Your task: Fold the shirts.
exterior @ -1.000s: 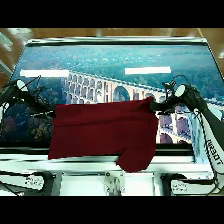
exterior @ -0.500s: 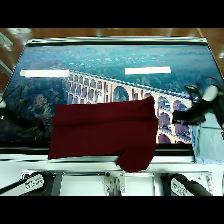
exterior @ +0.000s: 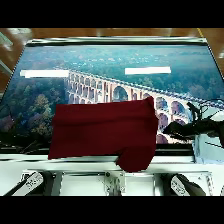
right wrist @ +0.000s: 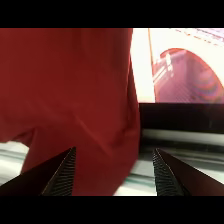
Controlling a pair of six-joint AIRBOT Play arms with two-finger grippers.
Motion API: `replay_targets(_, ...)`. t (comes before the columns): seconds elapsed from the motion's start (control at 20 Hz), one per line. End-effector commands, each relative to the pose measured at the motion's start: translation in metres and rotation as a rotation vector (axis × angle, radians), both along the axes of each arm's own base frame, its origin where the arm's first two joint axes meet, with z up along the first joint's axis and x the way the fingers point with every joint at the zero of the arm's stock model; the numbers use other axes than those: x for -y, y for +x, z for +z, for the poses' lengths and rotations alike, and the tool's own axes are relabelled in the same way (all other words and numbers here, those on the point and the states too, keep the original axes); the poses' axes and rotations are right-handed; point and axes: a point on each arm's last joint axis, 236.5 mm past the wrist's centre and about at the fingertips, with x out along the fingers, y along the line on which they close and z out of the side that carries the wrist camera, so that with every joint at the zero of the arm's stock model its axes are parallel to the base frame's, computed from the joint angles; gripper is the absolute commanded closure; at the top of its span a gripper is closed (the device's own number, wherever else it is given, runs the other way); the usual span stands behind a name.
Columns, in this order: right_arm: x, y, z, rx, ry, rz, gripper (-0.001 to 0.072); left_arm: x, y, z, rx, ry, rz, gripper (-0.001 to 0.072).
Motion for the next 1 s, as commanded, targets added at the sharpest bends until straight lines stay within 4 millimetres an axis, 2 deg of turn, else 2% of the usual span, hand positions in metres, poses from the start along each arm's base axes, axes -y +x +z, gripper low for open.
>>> replay_targets(0.0,0.004,0.014,-0.005,0.060,-0.008,-0.045,0.0115,0.000,-0.011,-0.013,-0.057,-0.017,-0.013,0.0036)
replay_targets(0.1,0.006,0.017,-0.005,0.074,-0.017,-0.052,0.0115,0.002,-0.016,-0.019,-0.098,-0.042,-0.020,0.0036)
replay_targets(0.25,0.010,0.023,-0.006,0.096,-0.034,-0.062,0.0115,-0.006,-0.035,-0.032,-0.197,-0.023,-0.044,0.0035)
replay_targets(0.45,0.016,0.031,-0.007,0.130,-0.058,-0.074,0.0115,-0.004,-0.038,-0.038,-0.229,-0.040,-0.046,0.0035)
replay_targets(0.6,0.016,0.032,-0.007,0.132,-0.058,-0.075,0.0115,0.008,-0.043,-0.049,-0.277,-0.073,-0.089,0.0034)
replay_targets(0.8,0.015,0.031,-0.007,0.130,-0.057,-0.074,0.0115,0.035,-0.024,-0.061,-0.263,-0.105,-0.091,0.0061)
replay_targets(0.85,0.015,0.031,-0.007,0.130,-0.057,-0.074,0.0115,0.038,-0.019,-0.064,-0.250,-0.094,-0.094,0.0139)
replay_targets(0.95,0.015,0.031,-0.007,0.128,-0.056,-0.073,0.0115,0.040,-0.014,-0.068,-0.243,-0.066,-0.092,0.0349)
